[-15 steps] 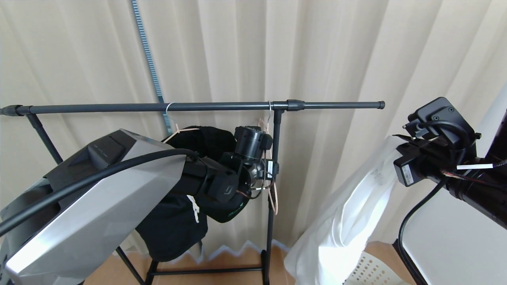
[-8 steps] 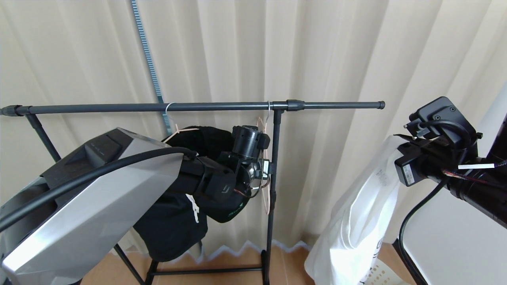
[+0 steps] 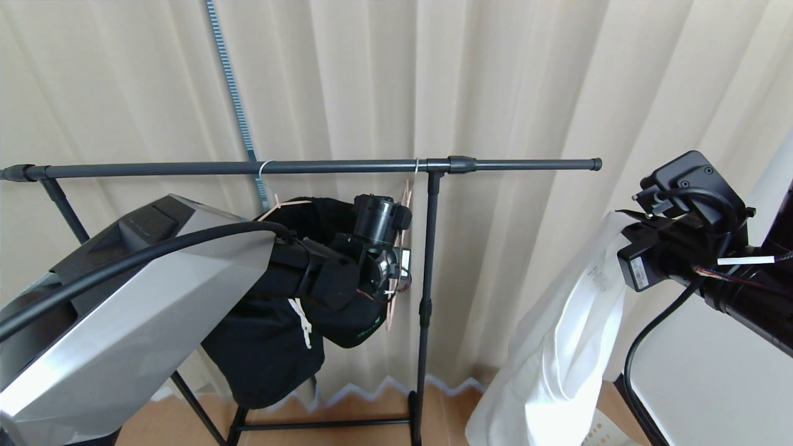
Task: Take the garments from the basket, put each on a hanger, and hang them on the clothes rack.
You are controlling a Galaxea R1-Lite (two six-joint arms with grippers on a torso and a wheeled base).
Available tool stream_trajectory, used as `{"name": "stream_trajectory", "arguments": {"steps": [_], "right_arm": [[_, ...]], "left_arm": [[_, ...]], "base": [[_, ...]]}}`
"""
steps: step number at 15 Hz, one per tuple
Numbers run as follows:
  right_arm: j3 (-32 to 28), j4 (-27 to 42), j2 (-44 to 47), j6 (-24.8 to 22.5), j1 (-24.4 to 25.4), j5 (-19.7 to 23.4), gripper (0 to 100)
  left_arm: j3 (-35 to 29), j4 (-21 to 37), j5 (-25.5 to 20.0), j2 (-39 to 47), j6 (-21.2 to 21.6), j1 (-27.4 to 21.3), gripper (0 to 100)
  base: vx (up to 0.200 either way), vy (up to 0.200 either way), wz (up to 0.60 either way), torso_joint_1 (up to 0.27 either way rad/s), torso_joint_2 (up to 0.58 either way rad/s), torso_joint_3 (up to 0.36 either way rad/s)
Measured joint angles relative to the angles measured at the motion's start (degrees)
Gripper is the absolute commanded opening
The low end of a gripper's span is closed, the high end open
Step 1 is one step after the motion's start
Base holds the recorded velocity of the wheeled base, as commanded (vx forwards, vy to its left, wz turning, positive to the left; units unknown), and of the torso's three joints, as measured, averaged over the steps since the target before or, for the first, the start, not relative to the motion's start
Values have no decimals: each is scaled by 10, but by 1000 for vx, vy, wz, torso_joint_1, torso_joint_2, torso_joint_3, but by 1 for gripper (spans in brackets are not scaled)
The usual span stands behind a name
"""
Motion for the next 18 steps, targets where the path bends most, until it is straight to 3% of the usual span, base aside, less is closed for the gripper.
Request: {"name": "stream_trajectory", "arguments": {"steps": [10, 18], "right_arm": [[0, 0, 2, 0, 0, 0, 0], [-1, 0, 2, 0, 0, 0, 0]], "left_arm": [[7, -2, 16, -13, 1, 11, 0], [108, -5, 15, -104, 9, -3, 0]], "base": [[0, 0, 0, 0, 0, 0], [0, 0, 0, 0, 0, 0]]}}
